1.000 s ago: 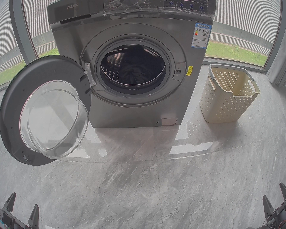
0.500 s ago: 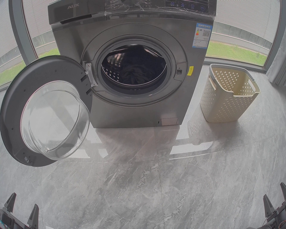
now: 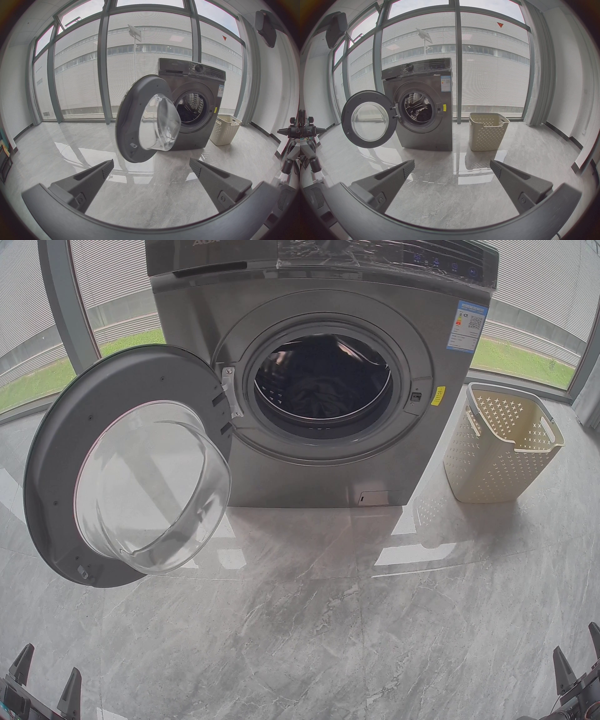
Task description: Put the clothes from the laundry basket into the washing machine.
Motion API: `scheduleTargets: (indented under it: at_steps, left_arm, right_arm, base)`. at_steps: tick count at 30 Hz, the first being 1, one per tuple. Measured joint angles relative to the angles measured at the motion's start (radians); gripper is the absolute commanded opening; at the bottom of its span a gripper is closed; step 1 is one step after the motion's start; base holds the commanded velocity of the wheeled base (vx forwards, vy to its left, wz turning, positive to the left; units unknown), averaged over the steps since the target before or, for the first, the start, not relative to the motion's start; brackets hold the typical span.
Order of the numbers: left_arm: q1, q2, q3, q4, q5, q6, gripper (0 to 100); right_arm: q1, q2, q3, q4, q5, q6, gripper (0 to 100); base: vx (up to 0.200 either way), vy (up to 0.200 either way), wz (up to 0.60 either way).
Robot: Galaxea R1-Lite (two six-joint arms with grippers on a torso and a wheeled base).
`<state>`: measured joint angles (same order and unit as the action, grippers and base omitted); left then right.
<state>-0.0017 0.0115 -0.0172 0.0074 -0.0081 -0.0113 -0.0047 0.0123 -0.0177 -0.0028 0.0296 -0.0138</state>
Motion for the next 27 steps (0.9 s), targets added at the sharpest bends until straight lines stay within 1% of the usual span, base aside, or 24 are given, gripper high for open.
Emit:
scheduleTargets:
  at_steps: [5,12,23,27]
  left_arm:
    - [0.0,0.0,0.0,0.0,0.0,0.001,100]
    - [0.0,0.001,0.0,0.0,-0.001,0.006,100]
    - [0.0,0.002,0.0,0.0,-0.001,0.006,100]
    - [0.0,0.002,0.0,-0.001,0.0,0.009,100]
  right_arm:
    - [0.001,0.0,0.0,0.0,0.001,-0.002,100]
    - [0.0,0.0,0.0,-0.001,0.0,-0.001,100]
    - [0.0,0.001,0.0,-0.001,0.0,0.0,100]
    - [0.0,0.001,0.0,0.0,0.0,0.001,100]
  base:
    - [0.0,0.0,0.0]
    - [0.0,0.2,0.0]
    - [0.0,0.2,0.0]
    - [0.0,0.0,0.0]
